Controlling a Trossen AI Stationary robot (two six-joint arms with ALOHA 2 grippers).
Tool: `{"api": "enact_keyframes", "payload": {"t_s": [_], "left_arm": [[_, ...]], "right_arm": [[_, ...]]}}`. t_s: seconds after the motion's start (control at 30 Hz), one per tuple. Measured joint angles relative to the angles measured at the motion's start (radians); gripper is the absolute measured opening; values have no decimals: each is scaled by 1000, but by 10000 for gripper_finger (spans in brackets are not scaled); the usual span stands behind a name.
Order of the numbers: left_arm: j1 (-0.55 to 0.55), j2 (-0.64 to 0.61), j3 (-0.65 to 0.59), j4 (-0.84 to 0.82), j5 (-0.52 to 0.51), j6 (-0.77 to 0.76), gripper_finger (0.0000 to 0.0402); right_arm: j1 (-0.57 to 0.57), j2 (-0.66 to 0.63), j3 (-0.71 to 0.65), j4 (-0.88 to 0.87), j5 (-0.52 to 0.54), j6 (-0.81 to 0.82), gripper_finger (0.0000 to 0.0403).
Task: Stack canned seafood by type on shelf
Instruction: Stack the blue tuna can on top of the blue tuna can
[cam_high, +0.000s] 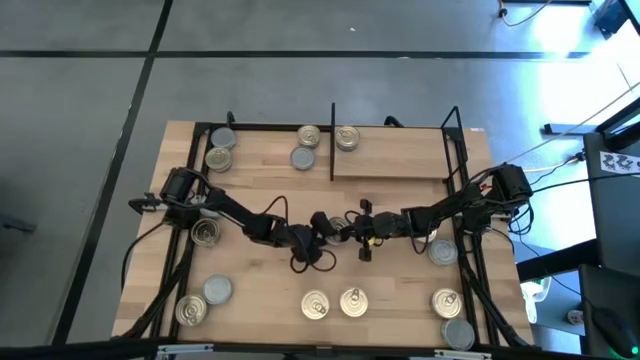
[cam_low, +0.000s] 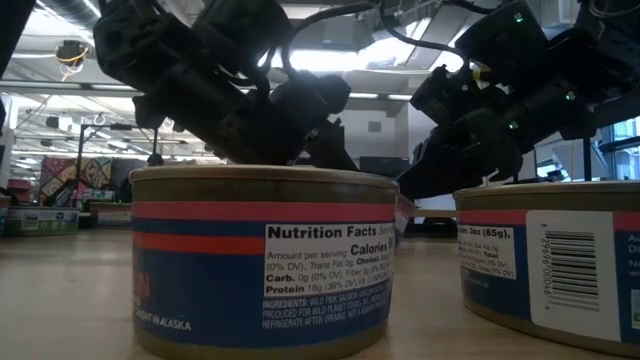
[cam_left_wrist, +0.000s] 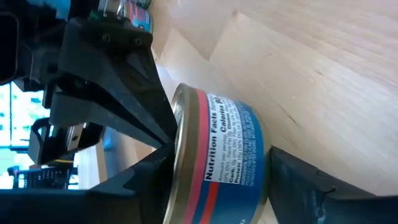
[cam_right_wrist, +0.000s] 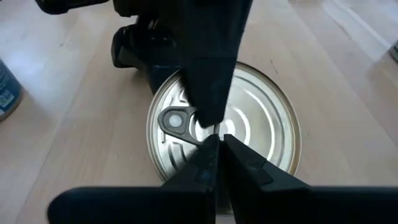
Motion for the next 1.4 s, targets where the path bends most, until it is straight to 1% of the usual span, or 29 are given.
{"api": "enact_keyframes", "payload": {"t_s": [0.13, 0.3, 0.4, 0.57, 0.73, 0.83, 0.93, 1.1, 1.17, 1.23, 1.33, 1.4], "left_arm": [[-4, 1, -1, 7, -4, 11, 190], [-28, 0, -3, 35, -30, 21, 188], [-43, -2, -3, 46, -32, -1, 189], [-60, -5, -2, 53, -67, -97, 192], [-62, -7, -2, 56, -74, -183, 190], [-62, -8, -2, 61, -88, -259, 194], [-62, -8, -2, 76, -99, -346, 194], [-62, -9, -2, 107, -117, -505, 192], [-59, -10, -1, 108, -122, -570, 193], [-57, -10, -1, 106, -139, -624, 194], [-52, -10, -1, 106, -149, -675, 194], [-49, -10, -1, 106, -151, -698, 194]], "right_arm": [[0, 0, 0, 2, 1, 0, 26], [0, -5, 1, 0, 5, 0, 26], [1, -47, 3, -35, 2, 0, 26], [3, -182, -2, -197, -14, 0, 26], [3, -324, -1, -388, 22, -2, 26], [2, -401, -1, -474, 13, -1, 26], [2, -447, -1, -509, 4, -1, 26], [0, -461, 0, -445, 28, -3, 30], [0, -461, 1, -445, 22, -11, 47], [0, -461, 1, -445, 16, -15, 80], [10, -461, 1, -435, 19, -3, 152], [21, -458, 1, -420, 41, -4, 207]]}}
